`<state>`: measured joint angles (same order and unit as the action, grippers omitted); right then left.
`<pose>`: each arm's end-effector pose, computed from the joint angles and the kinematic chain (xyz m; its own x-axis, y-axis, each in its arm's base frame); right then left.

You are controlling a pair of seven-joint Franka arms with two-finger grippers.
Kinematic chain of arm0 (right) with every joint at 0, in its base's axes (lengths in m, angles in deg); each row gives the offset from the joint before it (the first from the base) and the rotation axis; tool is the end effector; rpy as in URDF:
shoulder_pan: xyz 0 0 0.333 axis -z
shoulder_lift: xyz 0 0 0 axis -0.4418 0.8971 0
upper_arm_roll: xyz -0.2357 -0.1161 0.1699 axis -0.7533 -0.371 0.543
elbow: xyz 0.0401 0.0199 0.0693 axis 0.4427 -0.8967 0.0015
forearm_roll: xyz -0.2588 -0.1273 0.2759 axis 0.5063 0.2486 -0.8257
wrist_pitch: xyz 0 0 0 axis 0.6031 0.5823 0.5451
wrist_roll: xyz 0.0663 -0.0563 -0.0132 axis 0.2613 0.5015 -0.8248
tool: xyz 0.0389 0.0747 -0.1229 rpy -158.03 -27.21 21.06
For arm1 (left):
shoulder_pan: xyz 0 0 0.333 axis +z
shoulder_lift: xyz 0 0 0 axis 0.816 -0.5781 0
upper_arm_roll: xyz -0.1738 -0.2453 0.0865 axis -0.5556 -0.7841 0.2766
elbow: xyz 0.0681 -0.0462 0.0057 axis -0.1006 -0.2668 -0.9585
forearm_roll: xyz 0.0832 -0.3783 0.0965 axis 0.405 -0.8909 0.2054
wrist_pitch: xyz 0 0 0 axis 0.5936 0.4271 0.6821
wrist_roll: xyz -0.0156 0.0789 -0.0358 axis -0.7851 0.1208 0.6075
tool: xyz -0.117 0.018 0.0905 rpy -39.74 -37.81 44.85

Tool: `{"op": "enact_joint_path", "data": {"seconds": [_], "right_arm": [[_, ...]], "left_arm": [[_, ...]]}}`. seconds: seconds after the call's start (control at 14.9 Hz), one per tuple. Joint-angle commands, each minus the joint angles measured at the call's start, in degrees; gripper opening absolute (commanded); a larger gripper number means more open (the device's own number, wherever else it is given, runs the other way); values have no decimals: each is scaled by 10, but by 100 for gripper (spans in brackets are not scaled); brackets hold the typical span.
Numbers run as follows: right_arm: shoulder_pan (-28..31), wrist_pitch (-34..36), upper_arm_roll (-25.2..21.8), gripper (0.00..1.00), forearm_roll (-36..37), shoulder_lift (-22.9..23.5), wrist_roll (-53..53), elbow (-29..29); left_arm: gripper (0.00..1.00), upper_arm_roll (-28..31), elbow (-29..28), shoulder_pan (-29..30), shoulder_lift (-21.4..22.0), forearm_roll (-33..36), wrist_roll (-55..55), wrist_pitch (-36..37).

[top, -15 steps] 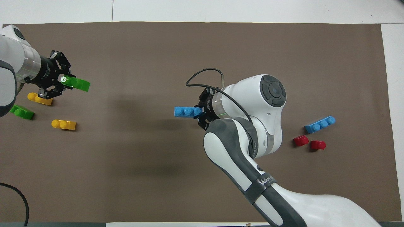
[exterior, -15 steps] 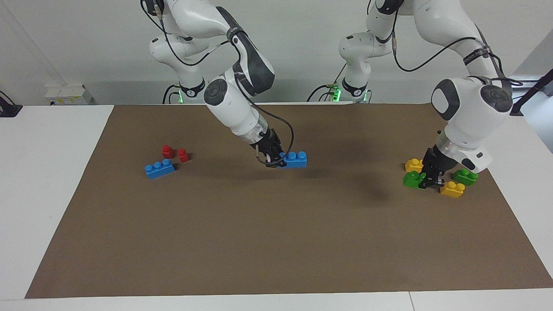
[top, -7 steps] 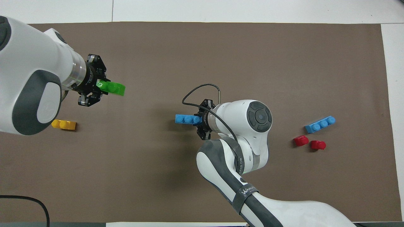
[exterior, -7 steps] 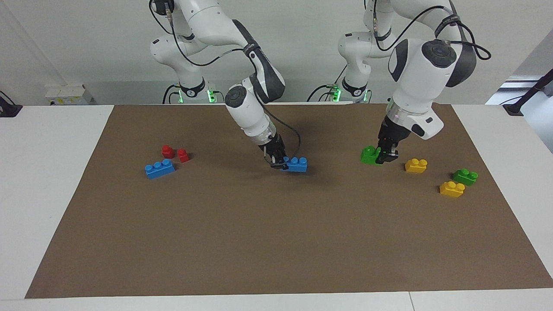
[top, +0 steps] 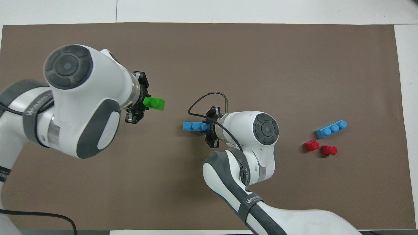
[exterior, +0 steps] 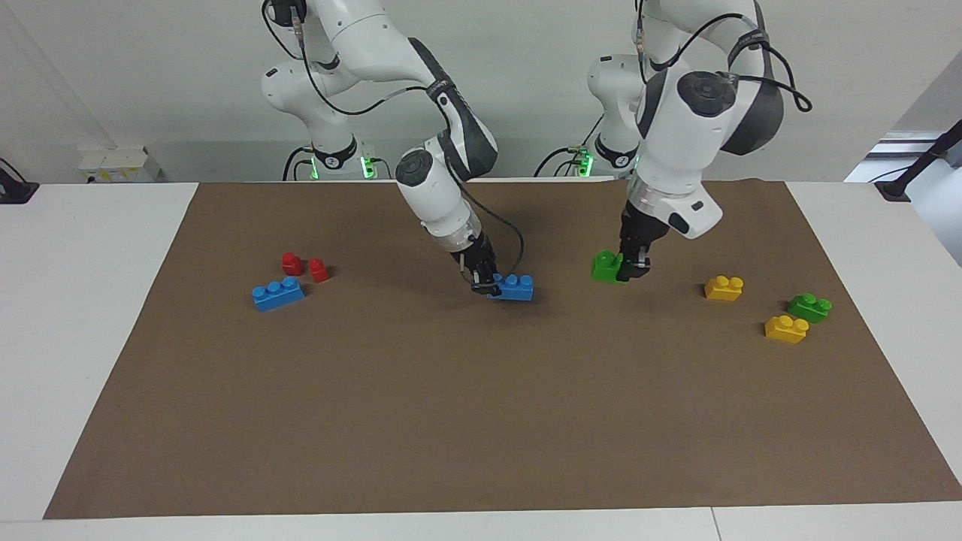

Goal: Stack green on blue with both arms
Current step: 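Carry the green brick toward the blue brick held by the right gripper, then press the green brick onto the blue brick with the left gripper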

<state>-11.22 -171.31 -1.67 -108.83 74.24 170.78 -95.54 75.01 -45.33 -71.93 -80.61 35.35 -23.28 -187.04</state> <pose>0.5103 0.3660 0.2671 -0.0250 -0.9129 -0.4074 -0.9935 0.0681 -0.0916 0.5431 -0.2843 0.4380 0.2395 0.9706 -0.0231 0.9683 -0.2371 0.0787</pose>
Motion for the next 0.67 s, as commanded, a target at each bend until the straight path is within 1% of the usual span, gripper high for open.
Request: {"op": "enact_joint_path", "data": {"seconds": [0.0, 0.2, 0.4, 0.6], "right_arm": [[-6, -18, -2, 0, -12, -4, -23, -12], [-5, -22, -2, 0, -13, -3, -25, -16], [-5, -22, -1, 0, -14, -2, -54, -22], [-5, -22, -1, 0, -54, -1, -91, -23]], "left_arm": [[0, 9, -66, -32, 18, 19, -41, -68], [0, 9, -90, -60, -3, 38, -76, -119], [0, 8, -116, -71, -6, 45, -86, -154], [0, 9, -144, -87, -6, 45, -90, -184]]}}
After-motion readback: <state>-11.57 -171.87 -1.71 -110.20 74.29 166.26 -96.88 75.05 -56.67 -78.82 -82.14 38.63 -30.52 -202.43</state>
